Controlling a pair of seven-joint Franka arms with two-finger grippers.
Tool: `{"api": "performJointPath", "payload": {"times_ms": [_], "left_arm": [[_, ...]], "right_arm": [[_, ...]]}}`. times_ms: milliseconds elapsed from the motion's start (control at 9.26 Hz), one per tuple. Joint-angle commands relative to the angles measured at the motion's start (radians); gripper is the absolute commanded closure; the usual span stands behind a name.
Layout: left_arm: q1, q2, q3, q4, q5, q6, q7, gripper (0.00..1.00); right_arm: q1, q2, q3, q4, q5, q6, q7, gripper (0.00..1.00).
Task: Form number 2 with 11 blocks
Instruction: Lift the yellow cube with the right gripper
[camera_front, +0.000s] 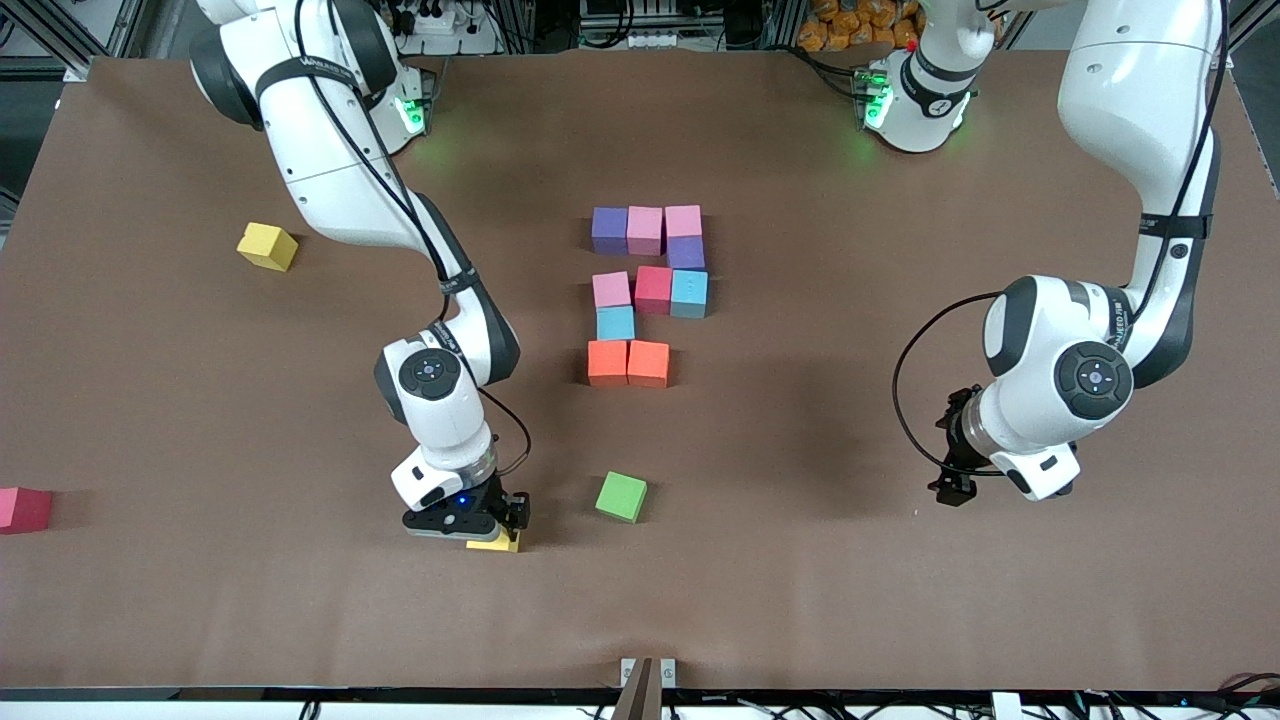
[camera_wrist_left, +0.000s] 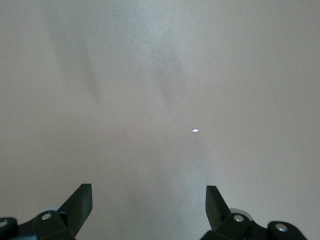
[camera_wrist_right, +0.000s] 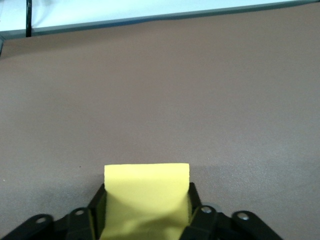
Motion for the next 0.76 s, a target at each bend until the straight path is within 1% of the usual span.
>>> {"api": "performJointPath", "payload": {"times_ms": [0, 216, 432, 540, 648], "left_arm": [[0.009, -0.001, -0.001, 0.007, 0.023, -0.014, 0.015, 0.00], [0.009, 0.001, 0.000, 0.007, 0.021, -0.014, 0.017, 0.00], [0.008, 0.001, 0.000, 0.007, 0.021, -0.014, 0.018, 0.00], [0.009, 0.001, 0.000, 0.007, 0.021, -0.014, 0.015, 0.00], [0.009, 0.001, 0.000, 0.007, 0.021, -0.014, 0.014, 0.00]], "right_arm": [[0.018, -0.014, -0.014, -0.020, -0.034, 0.000, 0.027, 1.00], [0.018, -0.044, -0.012, -0.020, -0.034, -0.047, 0.010, 1.00], [0.031, -0.083, -0.001, -0.018, -0.031, -0.124, 0.004, 1.00], [0.035, -0.124, 0.017, -0.014, -0.031, -0.219, 0.001, 1.00], [0.023, -0.165, 0.067, -0.003, -0.030, -0.345, -0.010, 1.00]]}}
